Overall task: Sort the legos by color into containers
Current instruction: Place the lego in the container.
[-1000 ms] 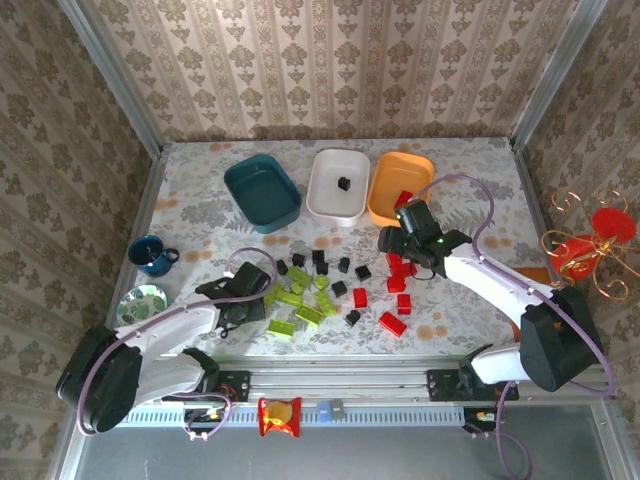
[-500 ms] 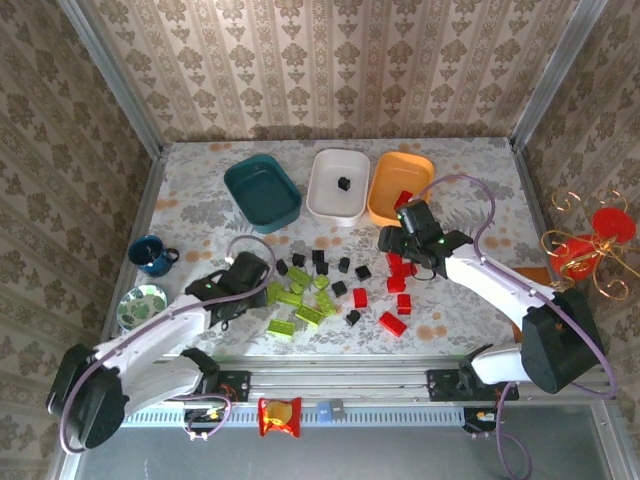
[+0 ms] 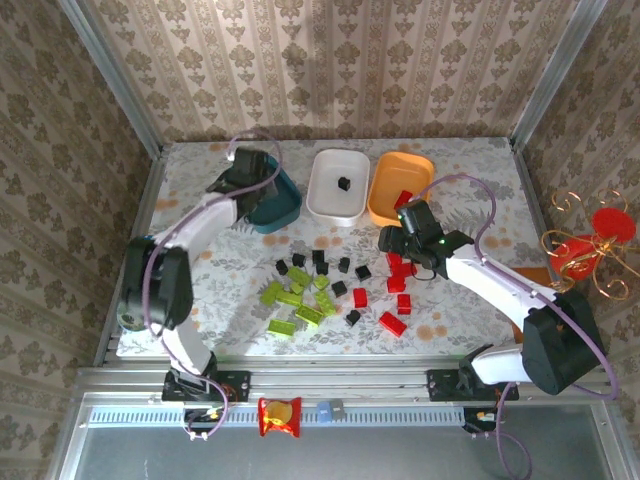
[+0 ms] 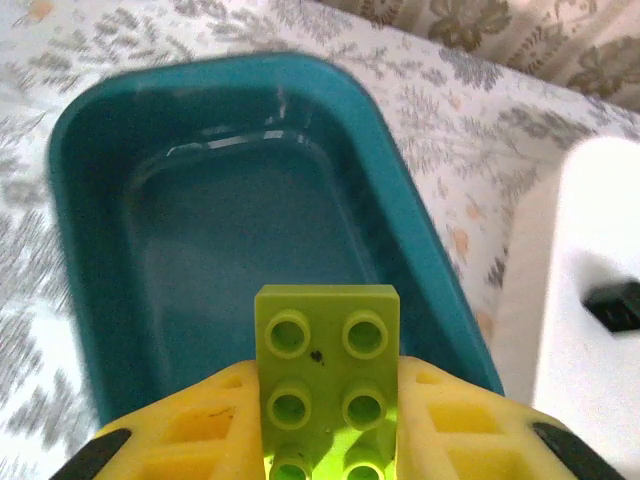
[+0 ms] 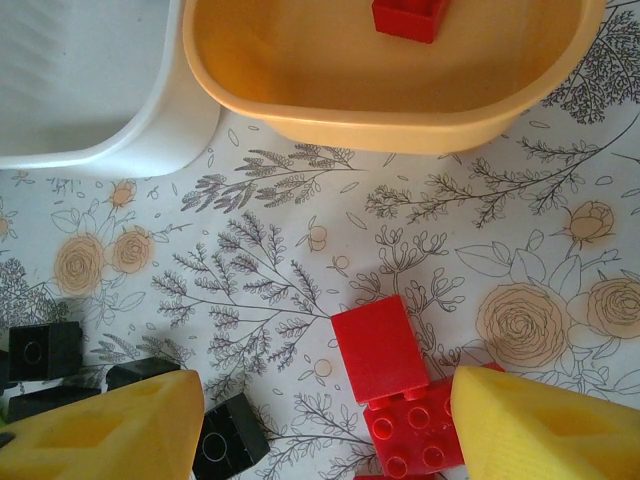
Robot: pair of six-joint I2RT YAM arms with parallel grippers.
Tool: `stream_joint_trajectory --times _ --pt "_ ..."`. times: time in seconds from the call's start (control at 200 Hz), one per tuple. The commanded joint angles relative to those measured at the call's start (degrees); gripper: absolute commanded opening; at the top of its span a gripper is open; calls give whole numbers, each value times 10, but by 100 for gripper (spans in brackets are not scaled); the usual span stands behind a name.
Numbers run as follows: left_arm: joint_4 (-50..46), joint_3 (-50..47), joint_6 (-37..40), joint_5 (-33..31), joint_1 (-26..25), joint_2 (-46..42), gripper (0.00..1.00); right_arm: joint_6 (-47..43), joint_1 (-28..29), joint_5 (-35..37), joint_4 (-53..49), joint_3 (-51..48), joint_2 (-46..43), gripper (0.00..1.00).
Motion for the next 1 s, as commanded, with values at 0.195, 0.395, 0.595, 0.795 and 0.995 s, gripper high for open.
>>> stream_joint_trajectory --times 0.195,0.395,0.595,0.795,0.995 --pt "-101 191 42 -38 22 176 27 6 3 12 -25 -13 -30 68" --pt "-128 239 37 -40 26 219 44 7 3 13 -31 -17 -40 68" --pt "-116 215 29 -25 25 166 59 10 3 18 -41 -17 -45 70" --pt "3 32 -6 29 7 -32 68 12 -1 27 -45 -17 -47 70" --pt "81 -162 -2 39 -84 -227 85 7 -50 -15 -25 -7 21 68"
